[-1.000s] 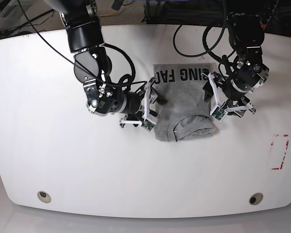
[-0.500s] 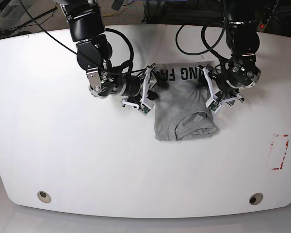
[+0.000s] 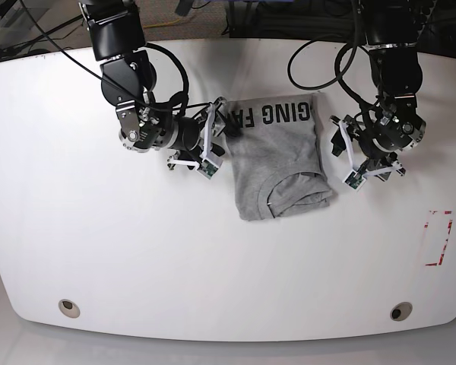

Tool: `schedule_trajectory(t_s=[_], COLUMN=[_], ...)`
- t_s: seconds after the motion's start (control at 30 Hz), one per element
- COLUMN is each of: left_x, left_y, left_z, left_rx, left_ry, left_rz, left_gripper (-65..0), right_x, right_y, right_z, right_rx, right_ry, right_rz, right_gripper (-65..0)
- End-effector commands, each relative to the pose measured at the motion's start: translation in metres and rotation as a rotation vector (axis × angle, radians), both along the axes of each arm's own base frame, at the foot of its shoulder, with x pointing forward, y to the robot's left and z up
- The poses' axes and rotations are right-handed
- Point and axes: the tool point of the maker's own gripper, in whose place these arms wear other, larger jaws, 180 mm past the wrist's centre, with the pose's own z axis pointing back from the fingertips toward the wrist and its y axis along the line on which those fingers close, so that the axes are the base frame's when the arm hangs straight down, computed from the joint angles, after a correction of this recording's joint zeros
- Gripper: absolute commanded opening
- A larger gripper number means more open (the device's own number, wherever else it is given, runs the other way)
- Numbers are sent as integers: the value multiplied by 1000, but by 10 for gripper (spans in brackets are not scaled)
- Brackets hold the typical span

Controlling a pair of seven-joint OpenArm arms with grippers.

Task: Fold the T-shirt properly
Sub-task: 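Lift the folded shirt with the left gripper and carry it off the table edge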

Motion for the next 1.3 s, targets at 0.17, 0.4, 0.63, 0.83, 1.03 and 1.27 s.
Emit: schedule_trajectory(t_s=[0.17, 0.4, 0.63, 0.83, 1.03, 1.27], left_x=[22, 23, 36, 36, 26, 4], left_y=[-39, -106, -156, -169, -169, -135], left_z=[63, 67, 79, 53, 5, -61], left_rx=[-56, -189, -410, -475, -411, -230], left_ry=[-194, -192, -250, -271, -223, -147], left_rz=[-28, -38, 140, 270, 294, 281], left_gripper=[-275, -272, -146, -114, -118, -117], right_x=[18, 25, 24, 23, 23, 30], right_y=[0, -13, -19, -20, -21, -32], right_z=[58, 61, 59, 58, 51, 52], right_rx=[5, -1, -18, -20, -17, -16], right_ry=[-159, -170, -167, -164, -141, -143], right_rz=[6, -34, -35, -36, -46, -84], right_gripper=[-344, -344, -344, -344, -344, -344])
